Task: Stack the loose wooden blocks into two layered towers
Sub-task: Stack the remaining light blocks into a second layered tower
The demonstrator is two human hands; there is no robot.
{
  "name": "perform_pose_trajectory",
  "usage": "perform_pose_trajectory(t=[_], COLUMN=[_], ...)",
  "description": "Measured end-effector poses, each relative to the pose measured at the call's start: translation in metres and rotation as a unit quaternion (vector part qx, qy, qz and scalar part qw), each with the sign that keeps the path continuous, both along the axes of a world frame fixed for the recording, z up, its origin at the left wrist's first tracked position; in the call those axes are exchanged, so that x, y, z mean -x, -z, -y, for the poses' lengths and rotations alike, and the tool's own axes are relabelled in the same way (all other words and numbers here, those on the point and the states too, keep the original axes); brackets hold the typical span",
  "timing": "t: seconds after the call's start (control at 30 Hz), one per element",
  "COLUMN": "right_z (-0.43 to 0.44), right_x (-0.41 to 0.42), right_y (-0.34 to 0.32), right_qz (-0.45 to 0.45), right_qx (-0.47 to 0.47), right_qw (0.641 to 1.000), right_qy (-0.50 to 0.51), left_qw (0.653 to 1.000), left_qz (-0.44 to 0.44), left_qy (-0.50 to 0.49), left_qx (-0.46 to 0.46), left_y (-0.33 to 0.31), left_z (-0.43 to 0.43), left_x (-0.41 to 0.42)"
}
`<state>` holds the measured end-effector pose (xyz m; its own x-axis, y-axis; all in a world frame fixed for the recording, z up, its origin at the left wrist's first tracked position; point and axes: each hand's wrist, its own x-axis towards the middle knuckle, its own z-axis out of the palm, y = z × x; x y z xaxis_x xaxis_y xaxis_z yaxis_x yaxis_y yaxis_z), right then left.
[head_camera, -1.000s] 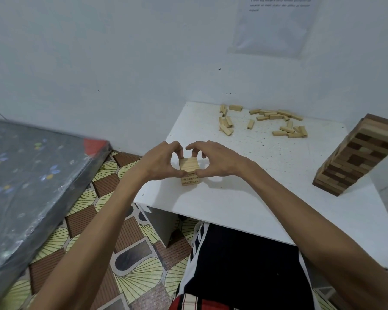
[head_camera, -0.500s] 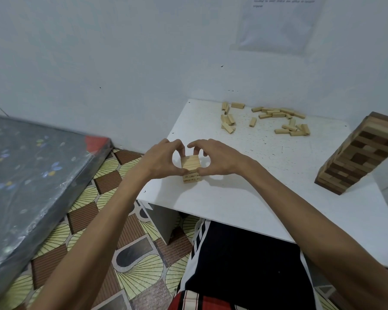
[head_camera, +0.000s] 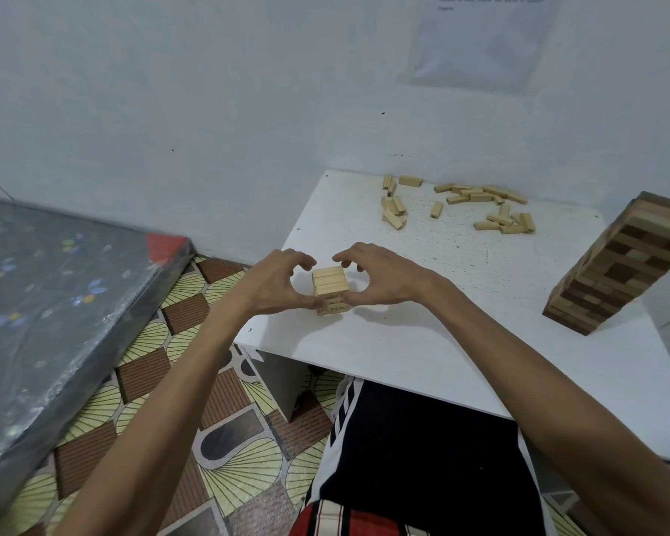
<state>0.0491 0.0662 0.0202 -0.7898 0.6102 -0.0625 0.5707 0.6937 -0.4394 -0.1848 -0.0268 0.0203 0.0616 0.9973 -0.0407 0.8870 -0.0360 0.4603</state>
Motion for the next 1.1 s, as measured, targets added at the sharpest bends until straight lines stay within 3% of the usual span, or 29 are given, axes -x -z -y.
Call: perform_pose_trajectory(t=[1.1], right_z=[-0.006], right_x=[0.007], right_y=[0.002], right_qz=[0.008], right_qx=[0.051], right_qw=[0.999], right_qy=[-0.004], left_qw=[0.999], left_qz=[0.035], left_qy=[-0.016], left_qx=[0.009], left_y=[0.013], left_z=[-0.003], left_x=[0.000])
